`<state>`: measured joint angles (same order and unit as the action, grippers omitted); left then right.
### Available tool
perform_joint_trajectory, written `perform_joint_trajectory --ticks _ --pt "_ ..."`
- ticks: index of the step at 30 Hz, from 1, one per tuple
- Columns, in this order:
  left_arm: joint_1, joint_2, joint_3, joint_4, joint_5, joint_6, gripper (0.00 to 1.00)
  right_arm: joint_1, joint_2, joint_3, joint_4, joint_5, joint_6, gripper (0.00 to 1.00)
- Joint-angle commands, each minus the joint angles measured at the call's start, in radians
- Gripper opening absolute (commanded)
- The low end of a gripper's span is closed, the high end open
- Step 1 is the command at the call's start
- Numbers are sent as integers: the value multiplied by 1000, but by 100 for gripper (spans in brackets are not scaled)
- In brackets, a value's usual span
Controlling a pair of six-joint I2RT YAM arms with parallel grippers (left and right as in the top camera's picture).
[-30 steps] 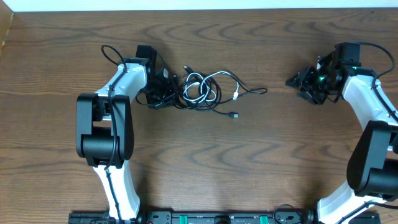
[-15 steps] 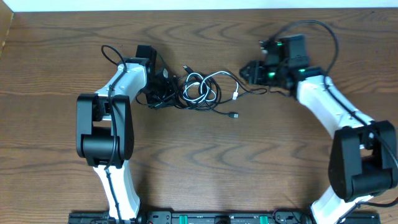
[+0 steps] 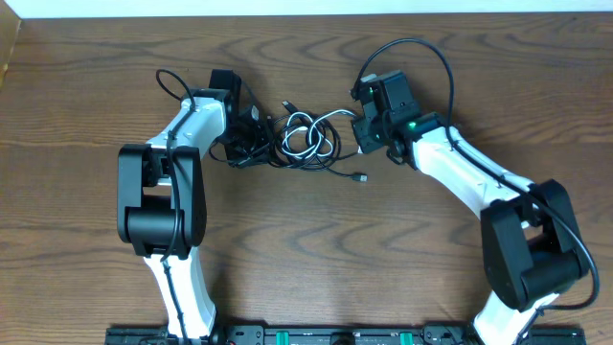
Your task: Untangle cables
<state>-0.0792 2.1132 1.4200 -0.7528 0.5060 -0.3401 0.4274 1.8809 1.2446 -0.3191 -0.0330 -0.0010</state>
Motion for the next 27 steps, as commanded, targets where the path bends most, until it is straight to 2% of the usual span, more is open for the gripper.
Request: perform_joint_trajectory --ticks 1,4,5,7,9,13,15,21,27 --pt "10 21 2 -4 -80 -6 8 -1 43 8 -18 21 -30 42" --pt "11 21 2 -4 -80 -6 8 -1 50 8 -21 15 -30 34" --pt "10 21 2 -4 -80 -6 8 -1 50 8 -19 15 -30 26" --pt "10 21 2 -4 -80 -6 8 -1 49 8 -12 14 -30 1" --pt "10 21 2 -4 -80 -6 8 0 42 9 6 -49 -29 1" --pt "11 21 2 -3 -80 -6 8 0 6 11 150 -408 -15 1" --pt "11 21 2 -2 -80 -6 8 0 -18 11 276 -546 58 1" --pt "11 21 2 -1 -80 -6 8 0 -94 11 531 -666 227 1" --pt "11 21 2 -1 -80 -6 8 -21 -211 11 624 -674 270 1"
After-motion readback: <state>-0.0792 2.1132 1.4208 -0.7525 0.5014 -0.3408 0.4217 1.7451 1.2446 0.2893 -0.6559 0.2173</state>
